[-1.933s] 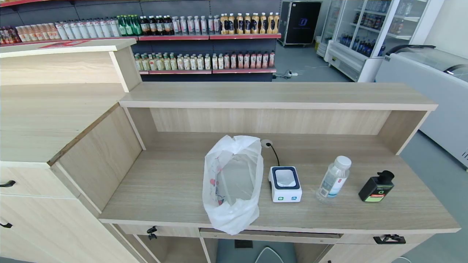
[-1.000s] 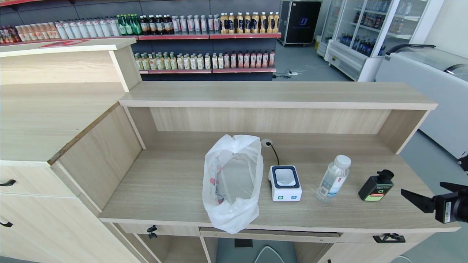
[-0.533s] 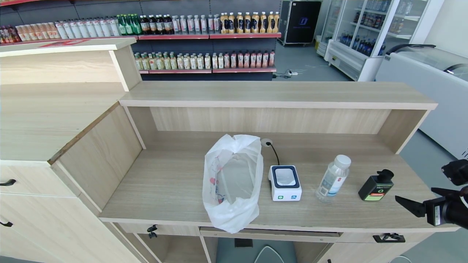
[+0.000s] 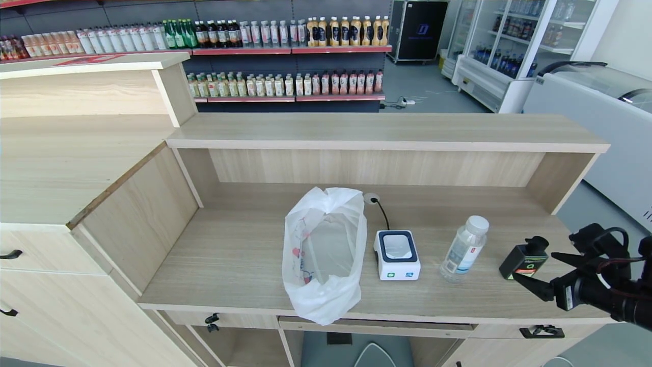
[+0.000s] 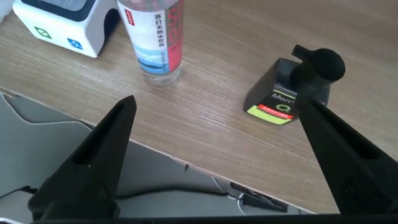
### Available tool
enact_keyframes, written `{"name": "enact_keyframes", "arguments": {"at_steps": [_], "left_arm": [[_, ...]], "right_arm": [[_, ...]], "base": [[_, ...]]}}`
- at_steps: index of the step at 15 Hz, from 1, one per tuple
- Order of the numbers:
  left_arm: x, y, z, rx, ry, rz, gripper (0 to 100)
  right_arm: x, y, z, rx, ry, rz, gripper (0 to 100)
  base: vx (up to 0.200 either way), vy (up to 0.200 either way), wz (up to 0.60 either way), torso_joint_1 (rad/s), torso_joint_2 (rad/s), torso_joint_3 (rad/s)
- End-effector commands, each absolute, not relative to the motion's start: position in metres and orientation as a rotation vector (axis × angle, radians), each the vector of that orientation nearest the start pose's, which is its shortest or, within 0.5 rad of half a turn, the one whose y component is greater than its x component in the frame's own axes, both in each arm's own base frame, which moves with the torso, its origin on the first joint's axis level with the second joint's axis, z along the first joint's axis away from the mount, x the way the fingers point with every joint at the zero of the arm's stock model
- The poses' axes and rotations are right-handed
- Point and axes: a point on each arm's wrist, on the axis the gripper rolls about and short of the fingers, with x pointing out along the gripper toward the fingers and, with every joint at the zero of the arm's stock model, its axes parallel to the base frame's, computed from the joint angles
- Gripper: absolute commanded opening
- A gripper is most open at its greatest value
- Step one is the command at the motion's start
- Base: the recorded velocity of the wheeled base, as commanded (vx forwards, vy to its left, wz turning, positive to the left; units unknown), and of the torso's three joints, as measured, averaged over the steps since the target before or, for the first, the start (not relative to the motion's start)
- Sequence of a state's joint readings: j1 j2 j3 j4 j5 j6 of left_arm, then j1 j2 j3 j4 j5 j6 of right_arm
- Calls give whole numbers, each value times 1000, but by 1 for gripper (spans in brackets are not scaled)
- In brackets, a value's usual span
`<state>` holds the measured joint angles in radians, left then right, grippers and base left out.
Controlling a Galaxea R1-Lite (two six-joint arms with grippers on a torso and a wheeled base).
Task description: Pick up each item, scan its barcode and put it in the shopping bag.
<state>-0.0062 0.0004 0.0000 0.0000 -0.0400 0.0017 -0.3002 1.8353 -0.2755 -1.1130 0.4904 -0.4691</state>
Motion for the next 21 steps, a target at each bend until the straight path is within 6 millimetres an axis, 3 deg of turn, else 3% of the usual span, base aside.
{"name": "enact_keyframes", "arguments": {"at_steps": [1, 5, 10, 21], "left_arm": [[-23, -1, 76, 2, 1, -46, 100], [-23, -1, 76, 2, 1, -46, 100], [-23, -1, 76, 2, 1, -48, 100], [-23, -1, 76, 2, 1, -46, 100]], "right_arm": [[247, -56, 61, -290, 367, 318, 100], [266, -52, 57, -319, 313, 336, 100], [284, -51, 38, -312, 297, 349, 100], [322, -20, 32, -279, 223, 445, 100]], "base": [[0, 0, 0, 0, 0, 0], [0, 0, 0, 0, 0, 0], [0, 0, 0, 0, 0, 0], [0, 0, 0, 0, 0, 0]]}}
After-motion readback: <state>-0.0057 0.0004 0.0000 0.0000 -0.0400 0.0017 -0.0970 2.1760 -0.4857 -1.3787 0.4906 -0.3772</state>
